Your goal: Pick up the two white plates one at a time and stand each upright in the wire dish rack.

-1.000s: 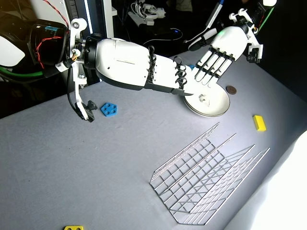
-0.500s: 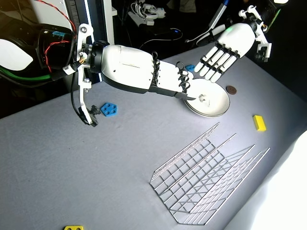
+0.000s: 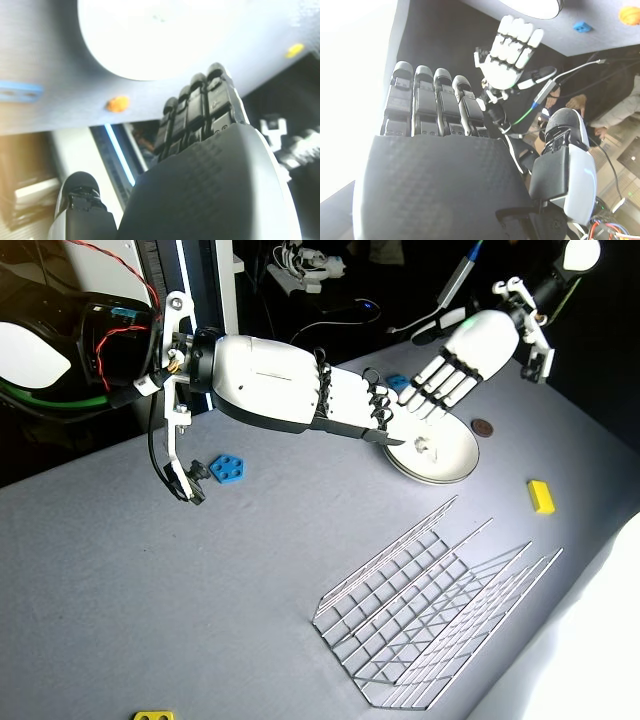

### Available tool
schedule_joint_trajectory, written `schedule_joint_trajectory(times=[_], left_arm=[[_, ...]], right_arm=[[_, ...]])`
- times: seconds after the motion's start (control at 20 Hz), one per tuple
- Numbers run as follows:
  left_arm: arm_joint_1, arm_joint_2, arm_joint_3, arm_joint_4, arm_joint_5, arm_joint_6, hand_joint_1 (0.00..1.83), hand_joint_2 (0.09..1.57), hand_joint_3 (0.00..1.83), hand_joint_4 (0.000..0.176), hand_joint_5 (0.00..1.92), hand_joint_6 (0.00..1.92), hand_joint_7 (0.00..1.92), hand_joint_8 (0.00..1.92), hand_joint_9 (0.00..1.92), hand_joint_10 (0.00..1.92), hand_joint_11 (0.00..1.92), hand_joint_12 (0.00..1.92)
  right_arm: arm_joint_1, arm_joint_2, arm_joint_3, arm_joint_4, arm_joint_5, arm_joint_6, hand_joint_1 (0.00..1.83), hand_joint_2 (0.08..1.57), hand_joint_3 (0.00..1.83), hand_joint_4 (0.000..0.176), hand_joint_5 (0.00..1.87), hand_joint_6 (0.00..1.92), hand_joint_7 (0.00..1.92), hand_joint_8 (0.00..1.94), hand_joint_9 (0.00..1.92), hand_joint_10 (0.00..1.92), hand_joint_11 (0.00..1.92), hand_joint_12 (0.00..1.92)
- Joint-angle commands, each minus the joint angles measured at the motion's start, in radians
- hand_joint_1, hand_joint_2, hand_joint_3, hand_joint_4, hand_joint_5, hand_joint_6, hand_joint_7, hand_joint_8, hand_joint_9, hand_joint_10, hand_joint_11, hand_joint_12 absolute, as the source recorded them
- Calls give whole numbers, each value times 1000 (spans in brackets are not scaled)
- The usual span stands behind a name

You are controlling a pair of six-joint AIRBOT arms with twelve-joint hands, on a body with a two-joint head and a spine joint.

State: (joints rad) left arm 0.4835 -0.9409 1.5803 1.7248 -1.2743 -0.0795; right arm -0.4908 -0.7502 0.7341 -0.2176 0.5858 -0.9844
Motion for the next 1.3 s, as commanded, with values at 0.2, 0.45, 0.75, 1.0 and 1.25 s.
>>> schedule_joint_trajectory(times=[0.2, 0.45, 0.75, 1.0, 1.25], left_arm=[[67, -20, 56, -81, -18, 16, 0, 1001, 0, 0, 0, 0, 0, 0, 0, 0, 0, 0], [98, -39, 101, -95, -6, 20, 0, 1001, 0, 0, 0, 0, 0, 0, 0, 0, 0, 0], [108, -61, 152, -103, 0, 22, 0, 1004, 0, 0, 0, 0, 0, 0, 0, 0, 0, 0], [121, -75, 186, -103, 0, 22, 0, 995, 0, 0, 0, 0, 0, 0, 0, 0, 0, 0], [139, -83, 196, -103, 0, 30, 0, 1027, 9, 0, 0, 0, 0, 0, 0, 0, 0, 0]], right_arm=[[2, 4, -1, 8, 127, 2, 0, 977, 0, 0, 0, 0, 0, 0, 0, 0, 0, 0], [-1, 4, -1, -15, 136, 2, 0, 964, 0, 0, 0, 0, 0, 0, 0, 0, 0, 0], [-7, 4, 1, -23, 148, 2, 2, 969, 0, 0, 0, 0, 0, 0, 0, 0, 0, 0], [-9, 4, 9, -30, 159, 2, 0, 986, 6, 0, 0, 0, 0, 0, 0, 0, 0, 0], [-17, 4, 15, -57, 175, 2, 13, 988, 4, 0, 0, 0, 0, 0, 0, 0, 0, 0]])
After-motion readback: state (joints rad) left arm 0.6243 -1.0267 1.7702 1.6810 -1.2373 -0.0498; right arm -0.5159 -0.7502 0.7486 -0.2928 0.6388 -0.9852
